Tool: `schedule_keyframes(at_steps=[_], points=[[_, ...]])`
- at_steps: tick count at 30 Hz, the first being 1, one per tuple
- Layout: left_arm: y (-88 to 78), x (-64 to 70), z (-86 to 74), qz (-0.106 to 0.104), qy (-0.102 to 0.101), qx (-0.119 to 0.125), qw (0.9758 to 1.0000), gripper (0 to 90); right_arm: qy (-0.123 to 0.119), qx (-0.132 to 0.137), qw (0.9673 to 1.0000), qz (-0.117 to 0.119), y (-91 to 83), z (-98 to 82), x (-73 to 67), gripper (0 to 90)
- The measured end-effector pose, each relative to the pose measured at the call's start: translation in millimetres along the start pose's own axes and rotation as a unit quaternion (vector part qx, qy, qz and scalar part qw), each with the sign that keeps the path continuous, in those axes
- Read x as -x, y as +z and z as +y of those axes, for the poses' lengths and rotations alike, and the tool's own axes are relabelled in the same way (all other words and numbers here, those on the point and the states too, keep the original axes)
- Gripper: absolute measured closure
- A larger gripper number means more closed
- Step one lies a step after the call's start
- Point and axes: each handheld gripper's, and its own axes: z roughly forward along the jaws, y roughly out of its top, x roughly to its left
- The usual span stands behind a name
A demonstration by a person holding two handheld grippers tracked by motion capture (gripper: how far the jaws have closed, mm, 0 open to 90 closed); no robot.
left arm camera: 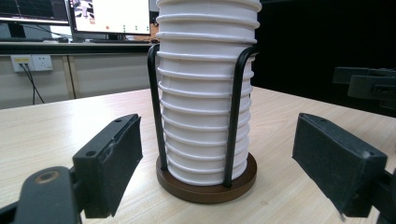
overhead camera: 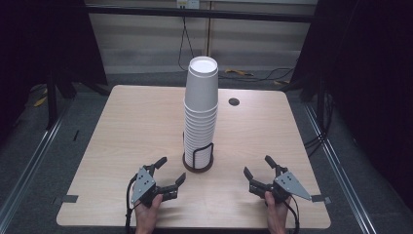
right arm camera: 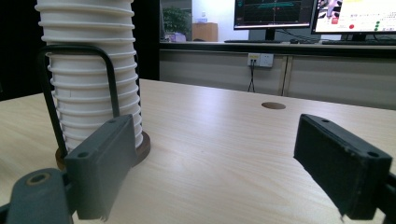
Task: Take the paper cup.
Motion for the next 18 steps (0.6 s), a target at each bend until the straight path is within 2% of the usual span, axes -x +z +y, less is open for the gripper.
schedule_keyframes(at_steps=[5, 8, 9, 13, 14, 16, 18], points=[[0.0, 0.2, -0.1, -0.001, 0.000, 0.001, 1.0000, 15.6, 0.006, -0.004, 0.9999, -0.008, 0.3, 0.3, 0.9, 12.9], [0.0, 0.3, -0.1, -0.003, 0.001, 0.001, 1.0000, 15.6, 0.005, -0.006, 1.0000, -0.004, 0.4, 0.5, 1.4, 12.8], [-0.4, -1.7, 0.5, -0.007, 0.016, -0.002, 0.9998, 15.5, 0.009, -0.013, 0.9999, -0.006, 0.3, 0.9, 1.0, 12.7], [-0.3, -1.6, 0.5, -0.007, 0.015, 0.000, 0.9999, 15.6, 0.009, -0.024, 0.9996, -0.010, 2.0, 1.8, 1.3, 12.9], [-0.3, -1.7, 0.6, -0.006, 0.018, -0.001, 0.9998, 15.5, 0.010, -0.025, 0.9996, -0.009, 2.3, 1.9, 1.1, 12.8], [-0.3, -1.8, 0.6, -0.007, 0.017, -0.001, 0.9998, 15.6, 0.009, -0.027, 0.9995, 0.010, 3.4, 2.0, 0.4, 13.3], [-0.3, -1.9, 0.6, -0.007, 0.016, -0.001, 0.9998, 15.6, 0.010, -0.037, 0.9992, 0.007, 5.1, 2.7, -0.6, 13.0]])
